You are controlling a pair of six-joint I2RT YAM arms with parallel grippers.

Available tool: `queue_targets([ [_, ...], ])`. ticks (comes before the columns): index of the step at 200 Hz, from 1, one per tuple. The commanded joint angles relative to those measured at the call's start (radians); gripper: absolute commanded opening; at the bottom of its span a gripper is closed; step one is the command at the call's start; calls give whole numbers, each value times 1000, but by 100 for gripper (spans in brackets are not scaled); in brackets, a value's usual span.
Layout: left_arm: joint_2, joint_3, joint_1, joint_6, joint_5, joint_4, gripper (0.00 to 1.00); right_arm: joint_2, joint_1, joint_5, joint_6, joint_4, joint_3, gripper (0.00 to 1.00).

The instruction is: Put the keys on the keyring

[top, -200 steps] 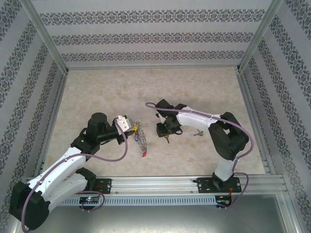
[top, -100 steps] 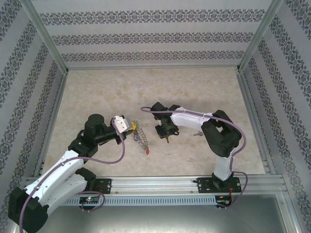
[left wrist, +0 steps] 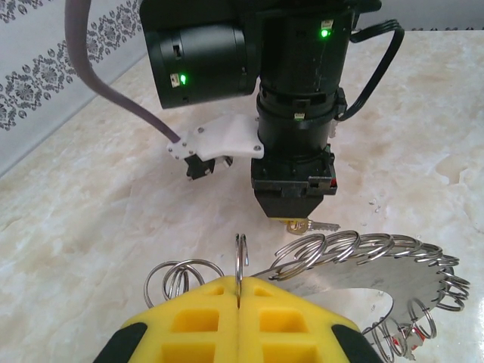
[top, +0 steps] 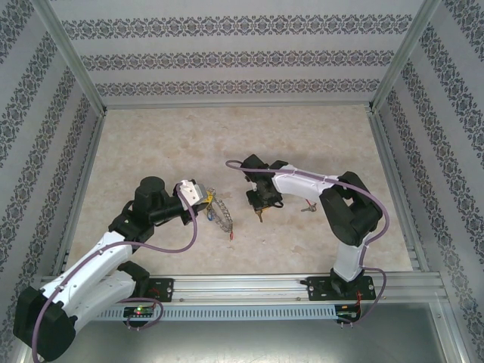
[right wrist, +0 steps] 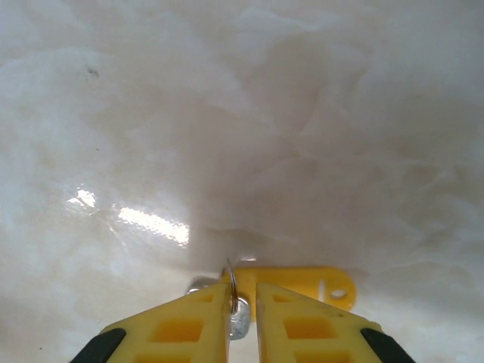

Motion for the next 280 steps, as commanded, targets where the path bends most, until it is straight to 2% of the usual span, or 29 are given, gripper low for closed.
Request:
queue_targets([
  [1,-1,31,10,-11,35,42,0,-27,-13,11,26,7,-21,18],
  [36,8,37,11,-8,38,42,0,-29,-20,-31,33,25,-23,20],
  [79,12,39,9,-7,40,38,0,-18,-27,-78,51,47,-17,26],
  [120,12,39,11,-4,40,31,0,-7,-29,-92,52,40,-6,23],
  [134,14,39,10,-3,41,35,0,-9,-30,-95,50,40,-8,18],
  [280,26,49,10,-1,47,35,0,7,-29,-93,37,28,-9,18],
])
